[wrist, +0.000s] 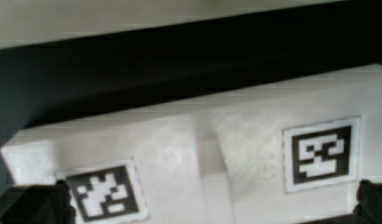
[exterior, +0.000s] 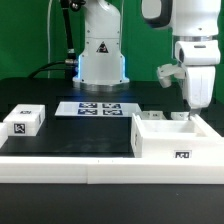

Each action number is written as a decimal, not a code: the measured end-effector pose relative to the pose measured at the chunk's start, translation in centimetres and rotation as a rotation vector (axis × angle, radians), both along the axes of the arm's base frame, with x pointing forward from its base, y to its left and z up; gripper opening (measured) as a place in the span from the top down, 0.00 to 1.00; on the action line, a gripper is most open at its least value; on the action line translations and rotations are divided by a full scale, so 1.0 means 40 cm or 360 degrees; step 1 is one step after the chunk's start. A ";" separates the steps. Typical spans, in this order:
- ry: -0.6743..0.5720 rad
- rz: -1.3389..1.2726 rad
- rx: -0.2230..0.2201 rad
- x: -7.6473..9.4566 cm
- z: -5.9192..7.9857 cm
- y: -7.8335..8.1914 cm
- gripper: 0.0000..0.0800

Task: Assemble cabinet

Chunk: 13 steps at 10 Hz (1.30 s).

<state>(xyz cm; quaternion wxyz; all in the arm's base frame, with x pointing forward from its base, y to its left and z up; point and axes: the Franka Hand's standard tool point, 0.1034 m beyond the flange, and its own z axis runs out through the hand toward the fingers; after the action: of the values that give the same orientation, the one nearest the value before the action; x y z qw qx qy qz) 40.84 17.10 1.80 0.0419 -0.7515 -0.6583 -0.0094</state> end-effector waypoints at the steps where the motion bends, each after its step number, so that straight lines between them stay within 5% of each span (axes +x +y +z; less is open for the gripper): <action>1: 0.0008 -0.0003 0.0006 -0.004 -0.012 0.003 0.00; 4: -0.0011 -0.0013 0.0021 0.001 -0.015 0.009 0.00; 5: -0.0011 -0.0015 0.0021 0.002 -0.015 0.008 0.17; 6: -0.0011 -0.0019 0.0021 0.002 -0.016 0.005 0.17; 9: -0.0010 -0.0024 0.0020 0.003 -0.016 0.001 0.70; 10: -0.0010 -0.0024 0.0020 0.003 -0.016 0.001 0.70; 11: -0.0014 -0.0025 0.0021 0.005 -0.015 0.001 0.92; 13: -0.0018 -0.0025 0.0023 0.006 -0.014 0.002 0.91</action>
Offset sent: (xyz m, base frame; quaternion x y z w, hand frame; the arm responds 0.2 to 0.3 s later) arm 0.0029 0.0040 -0.0003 -0.0093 -0.0019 0.0073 0.9999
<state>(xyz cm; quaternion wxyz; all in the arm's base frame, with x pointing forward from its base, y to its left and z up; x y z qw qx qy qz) 41.09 17.17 1.26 0.0435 -0.7563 -0.6525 -0.0188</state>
